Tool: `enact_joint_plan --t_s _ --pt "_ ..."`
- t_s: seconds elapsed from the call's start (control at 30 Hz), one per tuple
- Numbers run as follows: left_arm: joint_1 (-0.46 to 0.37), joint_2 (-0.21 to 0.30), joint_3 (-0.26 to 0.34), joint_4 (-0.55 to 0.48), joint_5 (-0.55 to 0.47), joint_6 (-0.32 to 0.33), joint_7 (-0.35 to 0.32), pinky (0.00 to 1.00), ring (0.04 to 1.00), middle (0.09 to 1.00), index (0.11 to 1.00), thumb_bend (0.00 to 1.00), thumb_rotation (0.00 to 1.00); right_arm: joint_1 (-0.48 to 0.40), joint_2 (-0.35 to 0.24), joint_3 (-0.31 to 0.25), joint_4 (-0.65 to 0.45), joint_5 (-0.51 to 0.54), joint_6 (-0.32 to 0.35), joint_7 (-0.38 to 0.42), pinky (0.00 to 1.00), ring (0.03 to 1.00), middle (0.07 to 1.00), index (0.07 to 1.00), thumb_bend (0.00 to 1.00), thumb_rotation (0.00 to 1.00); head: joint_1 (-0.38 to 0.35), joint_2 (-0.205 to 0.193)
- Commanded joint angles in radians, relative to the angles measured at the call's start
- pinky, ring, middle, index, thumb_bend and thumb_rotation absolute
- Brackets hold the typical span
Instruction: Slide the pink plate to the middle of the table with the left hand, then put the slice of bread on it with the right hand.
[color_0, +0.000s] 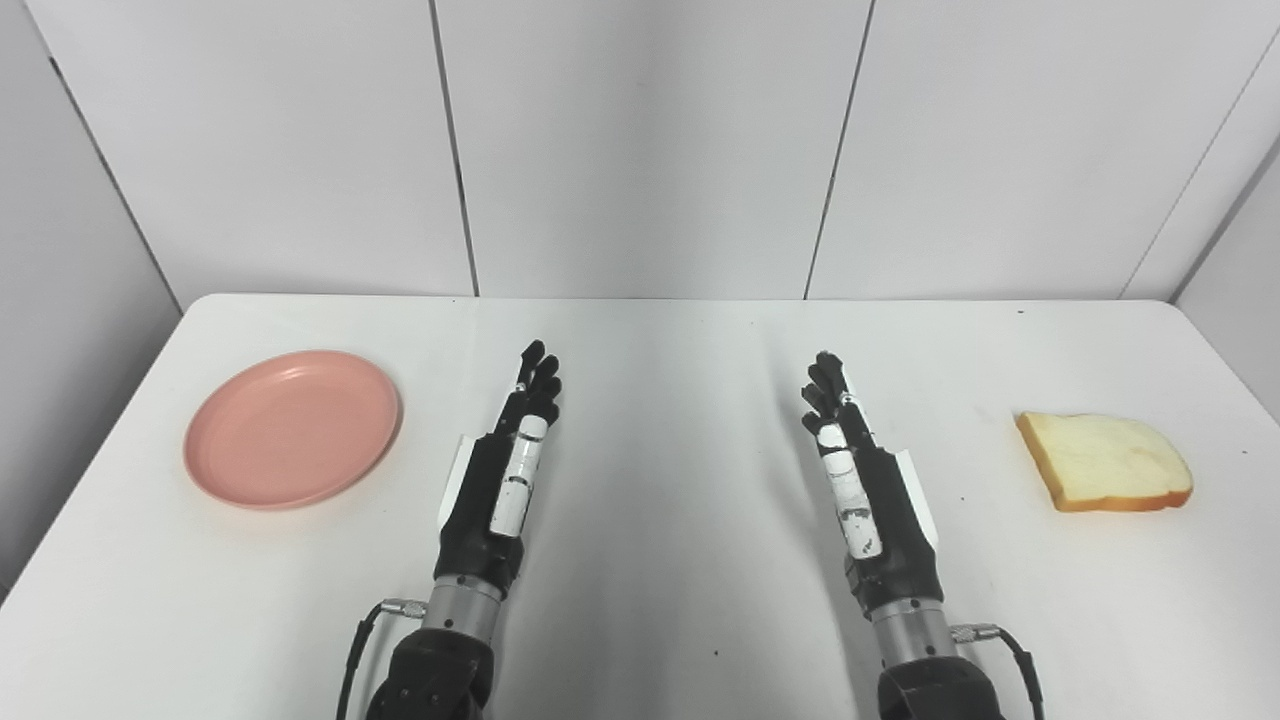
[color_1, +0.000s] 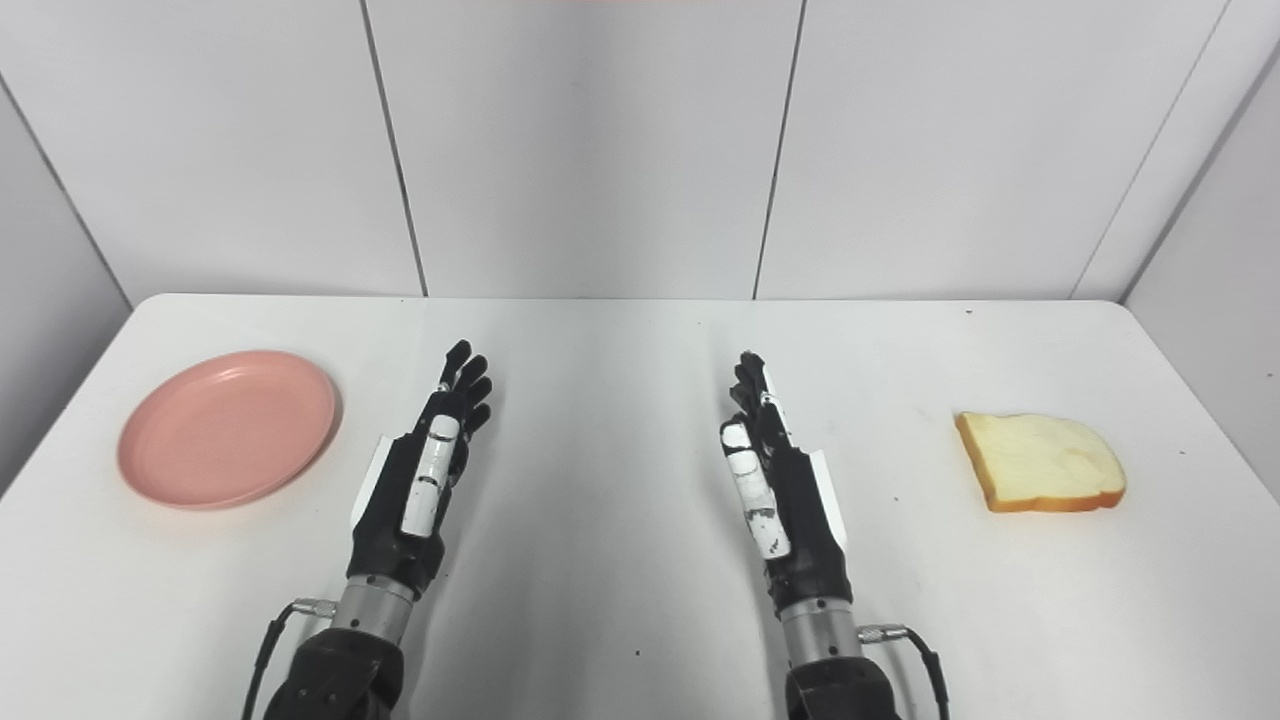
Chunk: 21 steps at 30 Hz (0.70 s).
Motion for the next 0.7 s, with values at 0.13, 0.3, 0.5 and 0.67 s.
enact_joint_plan --t_s 0.13,0.3,0.5,0.67 --pt "-0.042 -0.029 -0.012 -0.006 0.046 -0.016 0.034 0.96 0.965 0.968 0.961 0.45 1.0 -0.029 -0.002 -0.019 -0.012 0.055 -0.053 0.014 0.96 0.973 0.983 0.987 0.37 1.0 0.031 -0.005" --pt "-0.041 -0.049 -0.012 -0.013 0.055 0.013 0.045 0.96 0.969 0.968 0.966 0.42 1.0 -0.031 -0.019 -0.016 -0.01 0.07 -0.067 0.026 0.96 0.97 0.992 0.996 0.34 1.0 0.031 -0.005" --pt "-0.039 -0.041 -0.011 -0.021 0.044 0.018 0.028 0.98 0.977 0.973 0.97 0.41 1.0 -0.033 -0.017 -0.014 -0.007 0.063 -0.064 0.018 0.94 0.959 0.984 0.987 0.34 1.0 0.025 -0.007" --pt "-0.038 -0.039 -0.013 -0.015 0.057 0.009 0.035 0.96 0.97 0.966 0.963 0.42 1.0 -0.032 -0.015 -0.015 -0.005 0.073 -0.066 0.023 0.96 0.967 0.988 0.991 0.35 1.0 0.032 -0.009"
